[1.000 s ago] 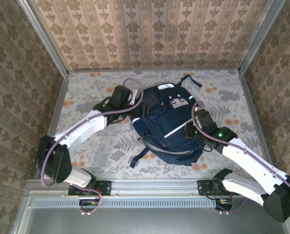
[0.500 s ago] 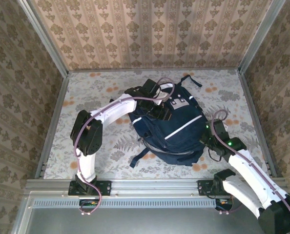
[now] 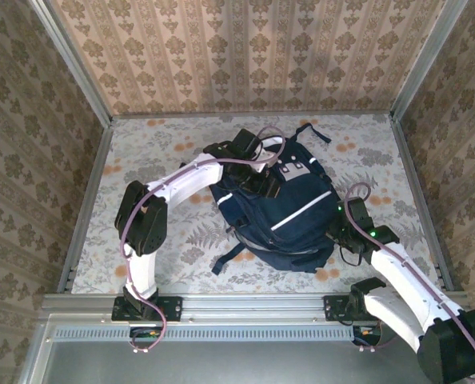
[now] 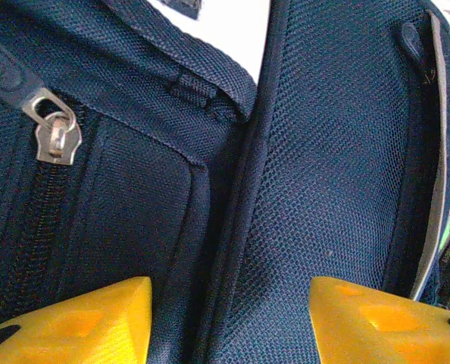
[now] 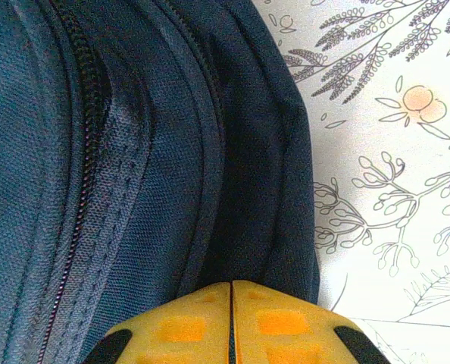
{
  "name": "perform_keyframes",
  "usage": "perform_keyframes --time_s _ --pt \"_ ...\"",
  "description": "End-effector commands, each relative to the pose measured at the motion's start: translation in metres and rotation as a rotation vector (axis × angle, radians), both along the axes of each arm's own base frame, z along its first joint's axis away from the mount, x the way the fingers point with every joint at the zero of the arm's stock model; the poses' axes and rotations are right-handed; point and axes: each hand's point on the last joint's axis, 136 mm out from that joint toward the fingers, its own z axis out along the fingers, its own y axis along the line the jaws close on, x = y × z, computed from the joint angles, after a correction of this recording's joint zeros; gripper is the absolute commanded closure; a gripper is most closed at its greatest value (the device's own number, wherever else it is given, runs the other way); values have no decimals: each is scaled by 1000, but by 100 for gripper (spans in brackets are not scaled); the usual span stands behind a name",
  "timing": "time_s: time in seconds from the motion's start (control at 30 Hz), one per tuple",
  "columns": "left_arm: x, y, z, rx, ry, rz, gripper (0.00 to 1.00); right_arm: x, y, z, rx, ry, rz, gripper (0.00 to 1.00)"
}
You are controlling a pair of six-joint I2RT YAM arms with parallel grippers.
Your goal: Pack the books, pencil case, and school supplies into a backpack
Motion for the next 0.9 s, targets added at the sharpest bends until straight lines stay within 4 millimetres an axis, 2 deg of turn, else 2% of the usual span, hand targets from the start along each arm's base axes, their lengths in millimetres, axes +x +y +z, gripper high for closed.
perform_keyframes --time_s 0.0,0.33,0.87 --pt "-40 -12 15 -11 51 -105 43 10 12 1 46 -34 47 88" --pt "-50 -5 23 107 -76 -119 41 14 13 -1 52 -29 51 87" --pt "-59 0 44 95 -139 -100 41 12 14 -10 66 -18 55 87"
